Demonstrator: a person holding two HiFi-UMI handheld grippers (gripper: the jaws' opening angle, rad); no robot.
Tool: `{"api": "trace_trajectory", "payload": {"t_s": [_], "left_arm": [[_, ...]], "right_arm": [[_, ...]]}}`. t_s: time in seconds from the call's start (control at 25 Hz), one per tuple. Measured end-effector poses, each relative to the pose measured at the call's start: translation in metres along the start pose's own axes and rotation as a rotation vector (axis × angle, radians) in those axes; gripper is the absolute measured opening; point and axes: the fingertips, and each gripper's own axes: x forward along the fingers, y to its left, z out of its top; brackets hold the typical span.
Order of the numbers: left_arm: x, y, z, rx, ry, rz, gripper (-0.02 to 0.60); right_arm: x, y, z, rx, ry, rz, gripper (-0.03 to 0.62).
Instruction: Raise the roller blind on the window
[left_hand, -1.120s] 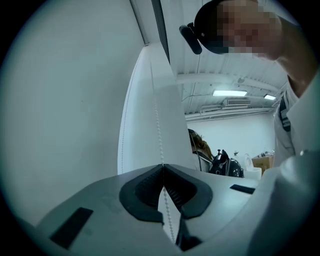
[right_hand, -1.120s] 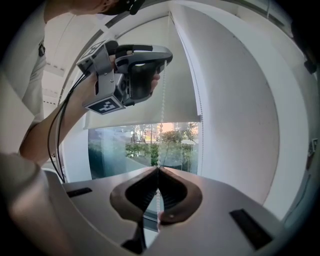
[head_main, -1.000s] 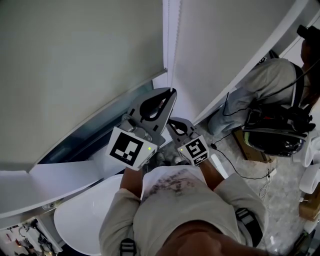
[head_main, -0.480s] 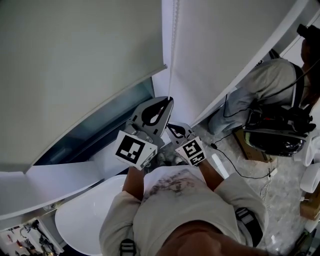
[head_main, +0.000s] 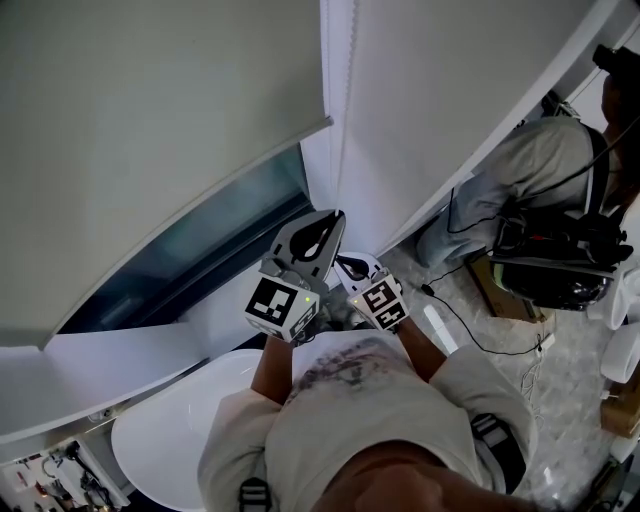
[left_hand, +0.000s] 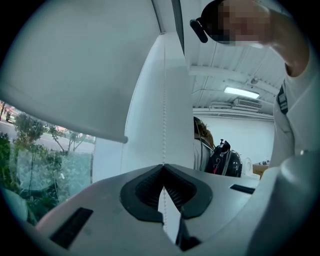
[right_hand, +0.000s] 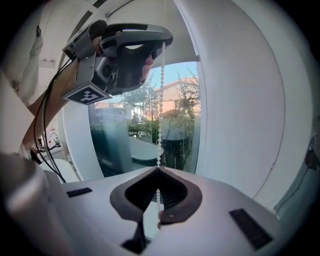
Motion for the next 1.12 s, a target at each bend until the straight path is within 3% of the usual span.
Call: {"api": "trace_trajectory", "payload": {"t_s": [1.12], "left_arm": [[-0.006, -0.003, -0.085, -0.098, 0.117, 0.028, 0.008]], "right_arm": [[0.029, -0.001, -0.077, 0.062, 0.17, 0.03, 0.061]]}}
